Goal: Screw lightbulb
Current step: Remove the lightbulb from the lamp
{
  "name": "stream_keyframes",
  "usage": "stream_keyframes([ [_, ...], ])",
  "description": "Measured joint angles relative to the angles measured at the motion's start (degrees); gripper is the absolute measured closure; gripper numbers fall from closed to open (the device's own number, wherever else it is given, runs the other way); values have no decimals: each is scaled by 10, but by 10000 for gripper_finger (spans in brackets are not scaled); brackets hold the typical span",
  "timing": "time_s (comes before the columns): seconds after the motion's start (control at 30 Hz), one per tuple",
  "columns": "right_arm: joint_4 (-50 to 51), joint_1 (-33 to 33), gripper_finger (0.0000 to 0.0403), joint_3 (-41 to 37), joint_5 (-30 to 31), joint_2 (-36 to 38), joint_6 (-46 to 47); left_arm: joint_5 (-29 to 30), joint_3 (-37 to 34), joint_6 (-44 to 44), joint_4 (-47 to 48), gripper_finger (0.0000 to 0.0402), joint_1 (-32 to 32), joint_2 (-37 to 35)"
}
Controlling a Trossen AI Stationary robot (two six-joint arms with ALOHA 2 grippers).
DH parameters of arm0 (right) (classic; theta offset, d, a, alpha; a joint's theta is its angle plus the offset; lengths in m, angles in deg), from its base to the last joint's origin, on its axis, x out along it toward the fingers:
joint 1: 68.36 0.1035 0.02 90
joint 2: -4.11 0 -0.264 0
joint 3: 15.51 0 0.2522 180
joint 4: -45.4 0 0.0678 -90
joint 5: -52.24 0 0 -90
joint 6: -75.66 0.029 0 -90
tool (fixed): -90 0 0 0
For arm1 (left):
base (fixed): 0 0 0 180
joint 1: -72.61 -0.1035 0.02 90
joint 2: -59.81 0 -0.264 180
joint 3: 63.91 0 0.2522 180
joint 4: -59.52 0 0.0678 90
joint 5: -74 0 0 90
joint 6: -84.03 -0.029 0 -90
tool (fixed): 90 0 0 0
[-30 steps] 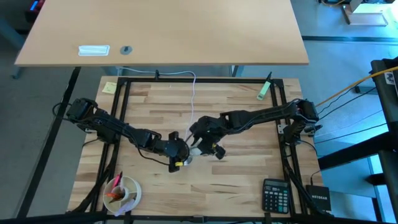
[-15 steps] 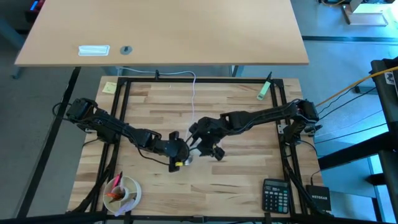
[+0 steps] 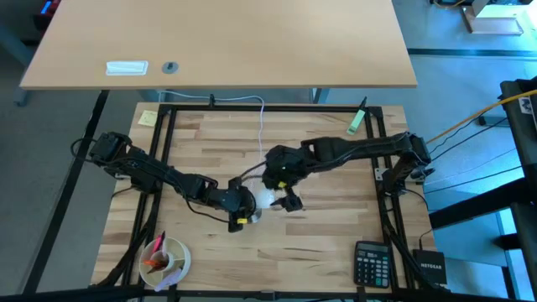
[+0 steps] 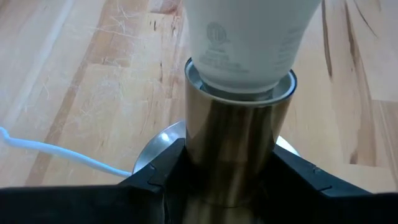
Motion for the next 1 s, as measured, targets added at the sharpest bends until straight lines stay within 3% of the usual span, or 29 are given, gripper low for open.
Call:
stream_keyframes([
  [0.17, 91, 0, 35, 11, 50, 0, 252, 3, 0, 15, 1, 241, 0, 0],
  [0.33, 69, -1, 45, -19, 60, -1, 430, 16, 0, 31, 2, 241, 0, 0],
  [0.67, -4, -9, 52, -32, 24, -12, 578, 22, -1, 50, 3, 241, -1, 0],
  [1.0, -22, -16, 52, -32, -3, -67, 592, 23, -1, 62, 1, 241, -7, 0],
])
